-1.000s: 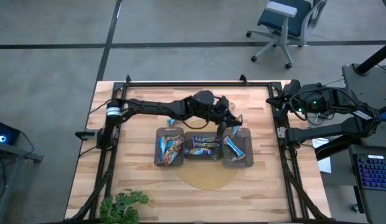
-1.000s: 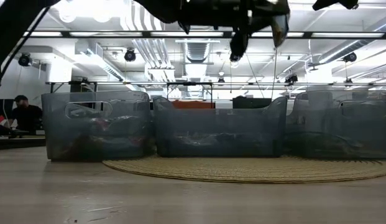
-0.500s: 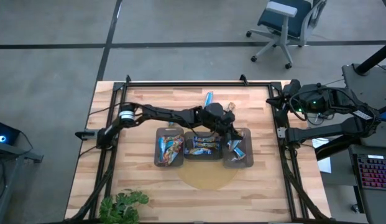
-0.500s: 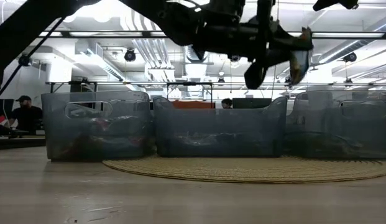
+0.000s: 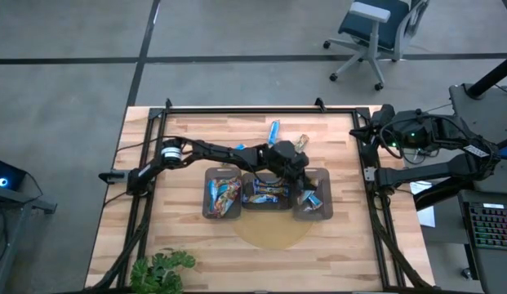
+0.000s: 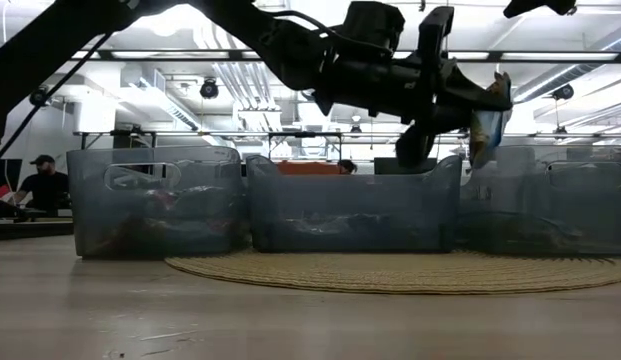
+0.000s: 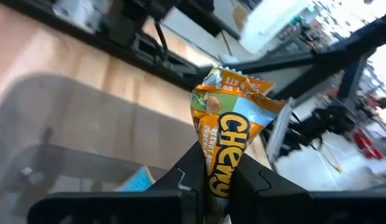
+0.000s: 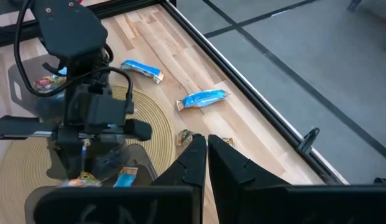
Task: Pick and place Granola Bars by type
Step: Put the orange granola bar into the right black bin
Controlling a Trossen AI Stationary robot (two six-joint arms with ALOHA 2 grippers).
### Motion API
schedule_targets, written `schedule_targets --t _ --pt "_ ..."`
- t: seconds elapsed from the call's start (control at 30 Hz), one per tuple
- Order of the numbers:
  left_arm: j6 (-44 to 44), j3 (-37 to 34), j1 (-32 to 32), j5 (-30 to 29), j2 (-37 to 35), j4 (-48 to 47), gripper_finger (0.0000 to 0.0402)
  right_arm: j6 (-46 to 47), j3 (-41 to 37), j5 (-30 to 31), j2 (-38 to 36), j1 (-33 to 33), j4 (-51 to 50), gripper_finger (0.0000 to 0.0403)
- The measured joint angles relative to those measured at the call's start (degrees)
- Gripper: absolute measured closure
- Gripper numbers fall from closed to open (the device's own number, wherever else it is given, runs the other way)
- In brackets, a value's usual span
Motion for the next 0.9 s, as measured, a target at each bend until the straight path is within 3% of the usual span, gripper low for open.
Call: schedule_targets --t 0.13,0.5,0.9 --pt "-1.01 -0.04 -0.04 2.30 0.09 -1.74 0.0367 0.03 -0.13 0.00 0.00 0.01 -0.04 0.0394" --pt "-2.09 0.78 -0.02 3.66 0.09 -5.56 0.0283 0.39 -0.13 0.00 0.00 0.00 -0.02 0.0394" --pt "-2.23 1.01 -0.02 3.68 0.09 -5.70 0.0272 0.41 -0.13 0.00 0.00 0.01 0.00 0.0394"
